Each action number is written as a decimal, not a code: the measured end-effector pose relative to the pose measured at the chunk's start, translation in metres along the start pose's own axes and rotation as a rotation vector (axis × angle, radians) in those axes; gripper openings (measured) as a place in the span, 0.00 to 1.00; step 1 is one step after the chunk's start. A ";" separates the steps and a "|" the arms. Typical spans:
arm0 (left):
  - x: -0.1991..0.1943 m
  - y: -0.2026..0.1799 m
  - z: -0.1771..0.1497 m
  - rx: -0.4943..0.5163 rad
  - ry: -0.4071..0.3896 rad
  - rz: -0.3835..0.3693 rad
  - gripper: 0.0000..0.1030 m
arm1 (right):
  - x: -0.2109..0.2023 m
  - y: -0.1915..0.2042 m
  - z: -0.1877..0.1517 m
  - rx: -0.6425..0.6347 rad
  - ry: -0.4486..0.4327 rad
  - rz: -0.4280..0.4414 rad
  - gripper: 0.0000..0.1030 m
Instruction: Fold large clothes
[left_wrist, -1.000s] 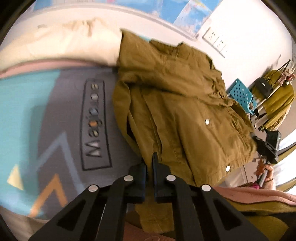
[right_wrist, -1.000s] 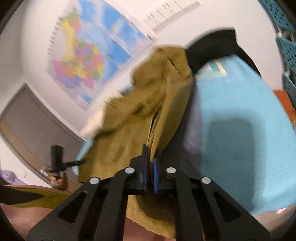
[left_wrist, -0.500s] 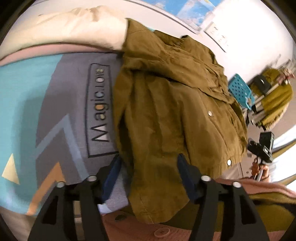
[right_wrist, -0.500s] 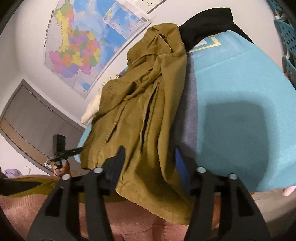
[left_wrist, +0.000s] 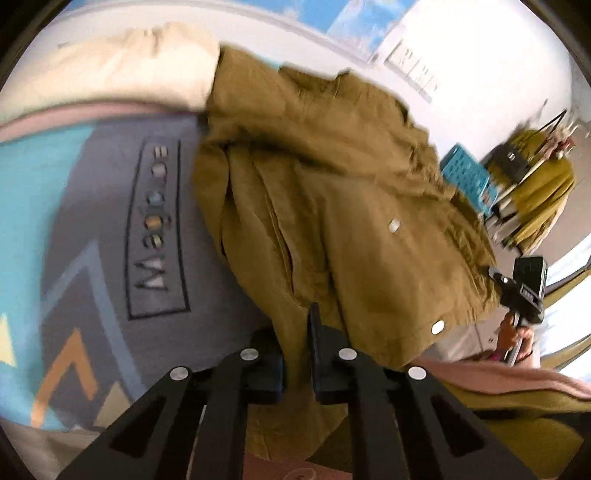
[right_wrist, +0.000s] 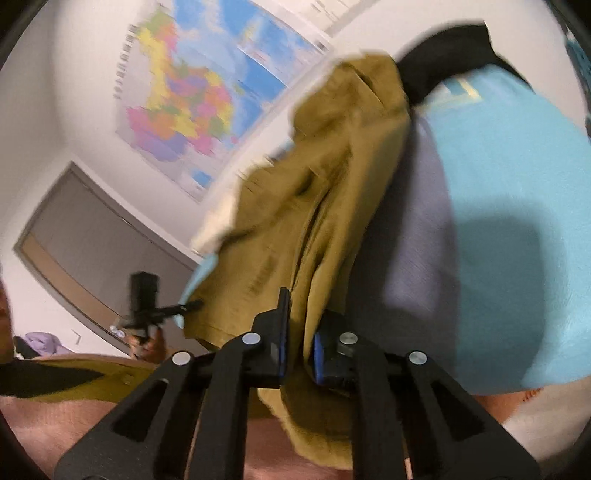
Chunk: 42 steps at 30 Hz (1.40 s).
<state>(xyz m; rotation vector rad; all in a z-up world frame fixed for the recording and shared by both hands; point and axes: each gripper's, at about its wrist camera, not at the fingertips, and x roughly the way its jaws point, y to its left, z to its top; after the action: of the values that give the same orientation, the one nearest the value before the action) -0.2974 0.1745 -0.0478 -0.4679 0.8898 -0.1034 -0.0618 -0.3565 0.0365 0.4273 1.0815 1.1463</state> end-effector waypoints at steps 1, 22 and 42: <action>-0.007 -0.002 0.002 0.005 -0.021 -0.004 0.08 | -0.006 0.013 0.001 -0.031 -0.017 0.012 0.10; -0.008 0.036 -0.022 -0.024 0.054 -0.126 0.55 | 0.008 -0.034 -0.069 0.142 0.140 0.018 0.62; -0.070 0.022 -0.001 -0.057 -0.155 -0.169 0.08 | -0.024 0.052 -0.008 -0.042 -0.075 0.177 0.12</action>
<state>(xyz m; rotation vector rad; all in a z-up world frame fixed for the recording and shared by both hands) -0.3449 0.2131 -0.0068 -0.5955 0.7014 -0.1939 -0.0956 -0.3590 0.0834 0.5372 0.9677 1.2963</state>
